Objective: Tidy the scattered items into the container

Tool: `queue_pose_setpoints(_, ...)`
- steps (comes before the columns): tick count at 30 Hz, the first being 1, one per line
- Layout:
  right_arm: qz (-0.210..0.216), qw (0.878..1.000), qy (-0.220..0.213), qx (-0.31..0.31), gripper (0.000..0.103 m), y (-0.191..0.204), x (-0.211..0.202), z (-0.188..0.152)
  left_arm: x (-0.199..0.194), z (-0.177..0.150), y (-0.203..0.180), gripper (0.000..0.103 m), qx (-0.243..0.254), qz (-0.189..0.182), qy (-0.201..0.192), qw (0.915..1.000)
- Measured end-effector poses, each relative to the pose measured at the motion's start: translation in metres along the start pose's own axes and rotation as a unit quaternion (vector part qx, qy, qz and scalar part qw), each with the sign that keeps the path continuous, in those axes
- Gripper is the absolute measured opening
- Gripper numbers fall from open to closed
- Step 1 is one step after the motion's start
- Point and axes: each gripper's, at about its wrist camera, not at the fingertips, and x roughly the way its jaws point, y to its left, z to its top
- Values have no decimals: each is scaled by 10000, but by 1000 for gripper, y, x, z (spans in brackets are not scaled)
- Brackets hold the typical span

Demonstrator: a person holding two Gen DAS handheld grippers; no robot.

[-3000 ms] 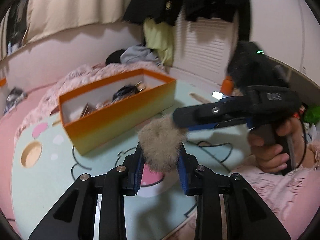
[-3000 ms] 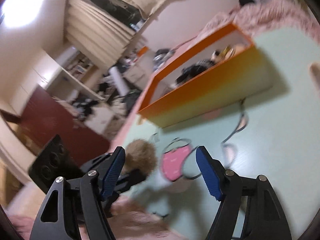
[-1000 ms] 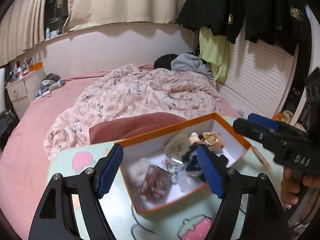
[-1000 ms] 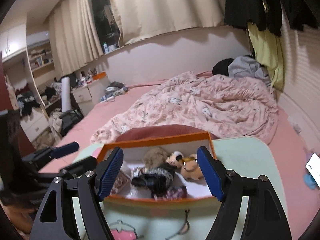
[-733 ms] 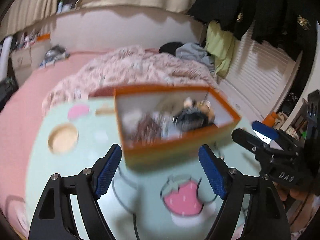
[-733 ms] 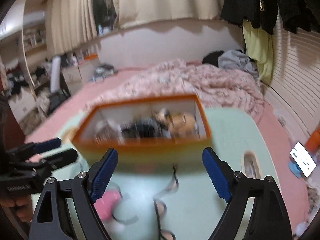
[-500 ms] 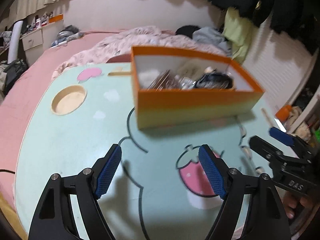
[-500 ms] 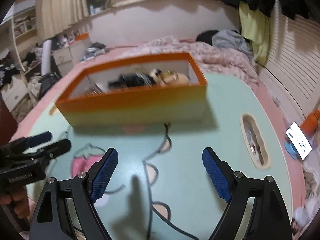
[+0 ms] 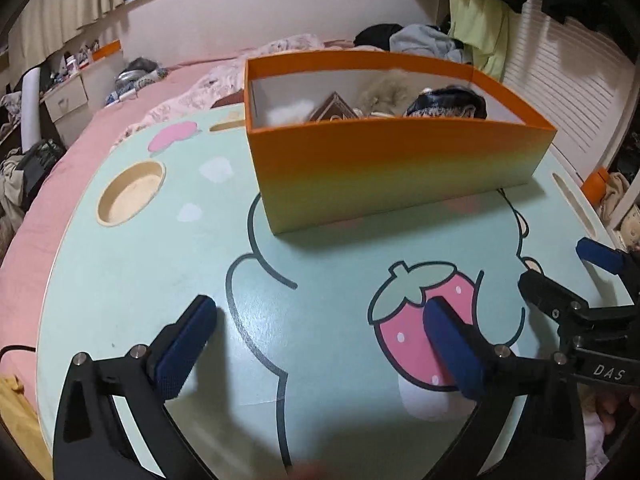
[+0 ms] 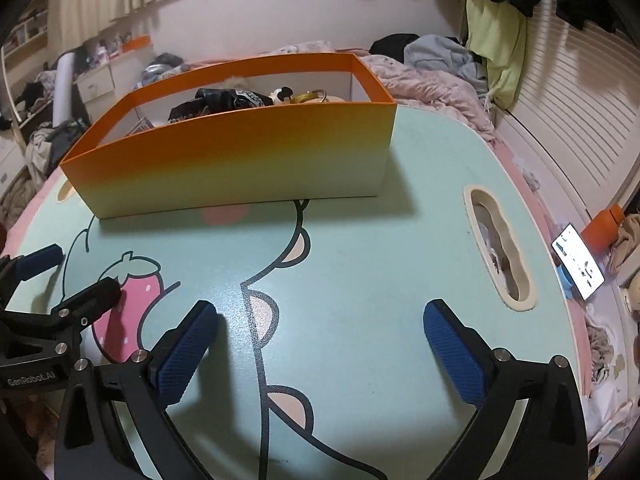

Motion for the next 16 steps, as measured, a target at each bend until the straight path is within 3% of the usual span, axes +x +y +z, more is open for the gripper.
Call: queue_pose_setpoints(16, -1, 10000, 4, 2, 103, 0, 0, 0, 5, 0, 1, 103, 10, -20, -74, 10000)
